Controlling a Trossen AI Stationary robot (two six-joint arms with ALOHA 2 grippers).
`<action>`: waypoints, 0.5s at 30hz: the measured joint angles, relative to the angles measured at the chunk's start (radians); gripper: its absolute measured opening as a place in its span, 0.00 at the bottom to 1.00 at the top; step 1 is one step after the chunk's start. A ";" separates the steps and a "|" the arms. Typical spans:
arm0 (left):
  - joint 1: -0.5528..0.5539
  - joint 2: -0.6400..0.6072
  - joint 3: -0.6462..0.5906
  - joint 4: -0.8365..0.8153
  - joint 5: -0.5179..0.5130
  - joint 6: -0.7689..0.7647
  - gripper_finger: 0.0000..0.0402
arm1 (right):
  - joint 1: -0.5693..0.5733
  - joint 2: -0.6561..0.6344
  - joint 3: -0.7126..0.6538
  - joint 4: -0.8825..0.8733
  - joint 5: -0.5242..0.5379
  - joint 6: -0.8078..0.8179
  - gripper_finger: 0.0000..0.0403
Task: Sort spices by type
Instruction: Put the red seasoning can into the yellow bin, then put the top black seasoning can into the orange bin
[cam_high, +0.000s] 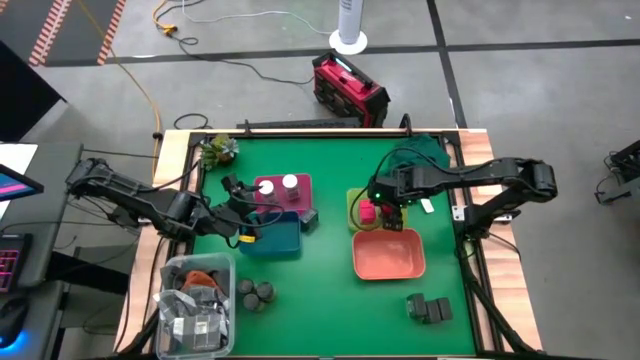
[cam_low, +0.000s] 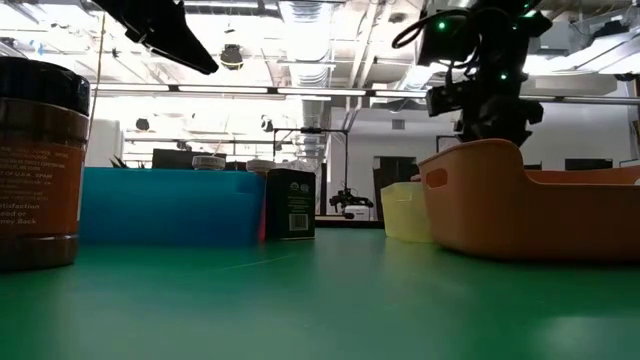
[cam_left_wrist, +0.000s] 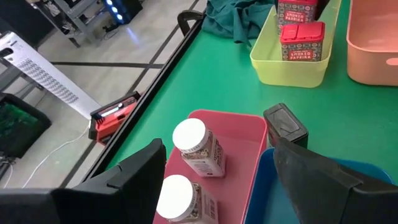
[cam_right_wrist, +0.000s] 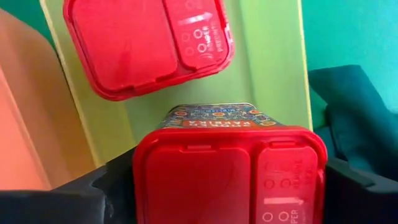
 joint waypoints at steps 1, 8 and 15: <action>0.000 0.000 0.000 0.001 0.000 0.002 0.71 | -0.004 0.000 0.000 -0.001 -0.001 0.000 0.92; 0.000 0.000 0.000 0.003 0.001 0.001 0.71 | -0.010 0.000 0.007 -0.028 -0.003 -0.001 0.98; 0.003 0.000 0.000 0.019 0.003 0.008 0.71 | -0.010 0.001 0.203 -0.221 0.003 -0.004 0.98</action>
